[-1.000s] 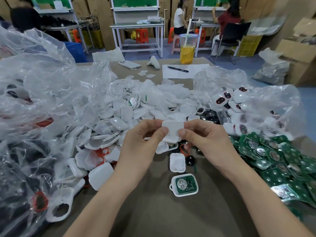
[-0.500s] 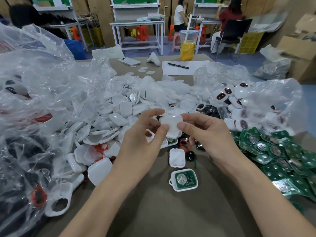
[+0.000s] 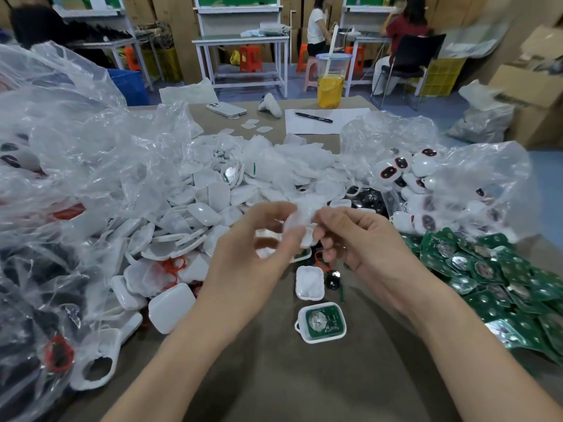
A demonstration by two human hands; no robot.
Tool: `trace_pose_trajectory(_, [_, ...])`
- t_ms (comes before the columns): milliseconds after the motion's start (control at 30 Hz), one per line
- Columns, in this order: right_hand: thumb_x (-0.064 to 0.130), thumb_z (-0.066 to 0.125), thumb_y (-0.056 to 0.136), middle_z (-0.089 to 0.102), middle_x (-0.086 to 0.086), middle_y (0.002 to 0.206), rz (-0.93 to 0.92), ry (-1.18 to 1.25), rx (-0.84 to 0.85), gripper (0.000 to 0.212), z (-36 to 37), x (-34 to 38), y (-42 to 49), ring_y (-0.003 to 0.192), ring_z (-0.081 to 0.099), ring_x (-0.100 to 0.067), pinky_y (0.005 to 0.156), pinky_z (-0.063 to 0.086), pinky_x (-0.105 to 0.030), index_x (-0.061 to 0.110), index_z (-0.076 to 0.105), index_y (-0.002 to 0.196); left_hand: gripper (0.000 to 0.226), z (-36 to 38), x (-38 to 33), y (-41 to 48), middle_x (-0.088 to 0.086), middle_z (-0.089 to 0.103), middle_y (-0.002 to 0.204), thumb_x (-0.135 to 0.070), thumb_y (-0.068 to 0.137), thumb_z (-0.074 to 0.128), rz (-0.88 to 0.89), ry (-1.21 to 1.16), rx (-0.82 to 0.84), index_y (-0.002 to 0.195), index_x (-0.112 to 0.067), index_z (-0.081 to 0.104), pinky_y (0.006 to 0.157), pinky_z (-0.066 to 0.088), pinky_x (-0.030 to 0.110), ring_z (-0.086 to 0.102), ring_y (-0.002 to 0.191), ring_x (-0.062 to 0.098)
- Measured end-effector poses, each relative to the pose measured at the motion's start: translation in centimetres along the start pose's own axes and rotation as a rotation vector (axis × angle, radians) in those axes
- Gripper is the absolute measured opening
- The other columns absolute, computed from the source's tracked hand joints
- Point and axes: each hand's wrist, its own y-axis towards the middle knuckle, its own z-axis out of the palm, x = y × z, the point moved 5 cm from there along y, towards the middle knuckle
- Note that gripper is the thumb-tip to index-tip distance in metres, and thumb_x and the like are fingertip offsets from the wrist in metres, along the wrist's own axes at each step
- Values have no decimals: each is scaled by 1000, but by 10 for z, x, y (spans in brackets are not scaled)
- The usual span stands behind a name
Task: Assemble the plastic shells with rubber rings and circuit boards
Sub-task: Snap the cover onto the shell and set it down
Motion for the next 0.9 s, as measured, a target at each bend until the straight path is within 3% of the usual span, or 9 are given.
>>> trace_pose_trajectory(100, [32,68,82,66,-5,73,-61,1,-20,19,-4,4,1,57,54,-11,51,48,-21,16,79,82,28,12,17,1,9,74,106,-31,89,71,-503,-858,113,111,-14,75,78,57,27,69,87,17])
trace_pose_trajectory(200, [33,68,82,68,-3,76,-103,-29,-46,18,-8,7,2,60,57,-10,54,51,-20,19,80,81,37,12,20,-2,19,71,108,-25,92,68,-669,-1106,141,122,-4,70,76,58,30,68,86,20])
trace_pose_trajectory(400, [35,69,84,68,-3,80,-100,-59,-27,18,-7,4,2,62,58,-11,56,51,-23,20,79,85,52,9,22,1,18,71,106,-27,91,67,-708,-1143,161,136,-3,55,77,59,29,69,83,18])
trace_pose_trajectory(600, [44,74,72,69,-2,85,-110,-67,-51,37,0,3,1,61,56,-16,53,45,-28,18,77,99,40,12,24,-1,18,68,111,-26,87,73,-669,-1059,294,124,-10,70,78,57,32,65,85,19])
trace_pose_trajectory(767, [28,75,76,60,-7,65,-149,-111,-73,20,0,5,-2,52,53,-15,49,45,-27,12,73,87,30,19,17,-4,10,73,103,-31,88,73,-599,-897,390,111,-13,78,75,56,28,65,82,13])
trace_pose_trajectory(900, [29,76,76,61,-8,66,-146,-114,-47,16,1,6,-3,52,54,-16,51,46,-28,15,74,84,31,18,15,-4,11,72,103,-31,86,72,-591,-873,380,110,-12,77,75,56,28,64,83,14])
